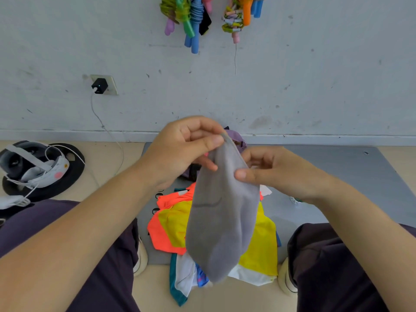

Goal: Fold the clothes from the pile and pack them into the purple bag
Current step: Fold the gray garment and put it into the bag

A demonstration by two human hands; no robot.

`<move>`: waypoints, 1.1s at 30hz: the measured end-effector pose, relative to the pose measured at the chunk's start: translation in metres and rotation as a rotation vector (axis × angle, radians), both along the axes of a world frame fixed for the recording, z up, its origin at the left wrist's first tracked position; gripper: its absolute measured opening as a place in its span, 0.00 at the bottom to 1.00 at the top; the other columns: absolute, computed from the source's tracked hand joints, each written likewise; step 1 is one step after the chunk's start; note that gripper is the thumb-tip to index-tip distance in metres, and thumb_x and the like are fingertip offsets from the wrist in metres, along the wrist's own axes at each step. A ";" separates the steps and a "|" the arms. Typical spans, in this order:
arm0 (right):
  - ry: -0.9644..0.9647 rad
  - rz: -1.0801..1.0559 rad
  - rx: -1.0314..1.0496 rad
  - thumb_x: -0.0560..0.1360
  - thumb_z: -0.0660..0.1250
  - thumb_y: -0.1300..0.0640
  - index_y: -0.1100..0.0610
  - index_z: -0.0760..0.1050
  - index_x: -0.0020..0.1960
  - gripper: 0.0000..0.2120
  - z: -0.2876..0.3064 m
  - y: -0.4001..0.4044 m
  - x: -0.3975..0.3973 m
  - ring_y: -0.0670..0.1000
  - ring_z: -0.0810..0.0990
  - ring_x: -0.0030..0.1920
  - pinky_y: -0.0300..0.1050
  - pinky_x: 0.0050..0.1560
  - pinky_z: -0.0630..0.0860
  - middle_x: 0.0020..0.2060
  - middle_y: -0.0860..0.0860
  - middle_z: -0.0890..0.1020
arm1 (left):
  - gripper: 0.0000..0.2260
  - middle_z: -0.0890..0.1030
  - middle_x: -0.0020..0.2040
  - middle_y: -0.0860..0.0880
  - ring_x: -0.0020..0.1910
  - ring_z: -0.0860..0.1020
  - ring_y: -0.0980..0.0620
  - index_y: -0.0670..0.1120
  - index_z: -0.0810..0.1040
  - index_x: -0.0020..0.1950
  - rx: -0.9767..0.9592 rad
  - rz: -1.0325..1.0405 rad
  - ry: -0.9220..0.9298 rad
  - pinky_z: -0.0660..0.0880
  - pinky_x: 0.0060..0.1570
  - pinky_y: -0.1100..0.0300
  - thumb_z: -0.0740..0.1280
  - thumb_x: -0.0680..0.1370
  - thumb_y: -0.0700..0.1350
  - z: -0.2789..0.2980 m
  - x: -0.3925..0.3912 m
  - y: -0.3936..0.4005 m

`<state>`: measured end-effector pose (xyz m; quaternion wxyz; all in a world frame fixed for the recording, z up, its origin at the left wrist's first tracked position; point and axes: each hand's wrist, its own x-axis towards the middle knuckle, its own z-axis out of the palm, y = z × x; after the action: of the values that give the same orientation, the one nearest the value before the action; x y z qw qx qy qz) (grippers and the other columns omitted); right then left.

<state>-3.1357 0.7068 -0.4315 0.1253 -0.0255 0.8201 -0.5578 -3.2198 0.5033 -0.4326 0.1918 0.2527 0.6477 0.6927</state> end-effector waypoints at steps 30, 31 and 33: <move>-0.098 -0.042 0.945 0.77 0.64 0.60 0.54 0.78 0.45 0.05 -0.047 0.074 -0.027 0.44 0.78 0.33 0.39 0.37 0.72 0.34 0.44 0.79 | 0.05 0.82 0.38 0.48 0.31 0.80 0.56 0.44 0.83 0.45 -0.317 0.355 0.176 0.80 0.39 0.64 0.69 0.77 0.35 -0.032 -0.059 -0.042; -0.068 -0.052 0.962 0.76 0.65 0.59 0.54 0.78 0.45 0.04 -0.049 0.077 -0.026 0.45 0.76 0.35 0.39 0.38 0.70 0.35 0.43 0.78 | 0.04 0.82 0.38 0.48 0.29 0.79 0.58 0.43 0.83 0.45 -0.391 0.356 0.209 0.79 0.36 0.67 0.69 0.77 0.36 -0.035 -0.060 -0.046; -0.021 -0.053 0.938 0.75 0.67 0.57 0.54 0.79 0.45 0.02 -0.054 0.079 -0.023 0.46 0.76 0.40 0.39 0.40 0.69 0.38 0.43 0.78 | 0.04 0.82 0.38 0.50 0.27 0.77 0.61 0.46 0.83 0.44 -0.570 0.303 0.326 0.75 0.32 0.69 0.70 0.77 0.38 -0.044 -0.057 -0.049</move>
<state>-3.1584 0.7855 -0.4858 0.1172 0.0607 0.9827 -0.1302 -3.2771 0.4543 -0.4768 0.0439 0.1972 0.8671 0.4554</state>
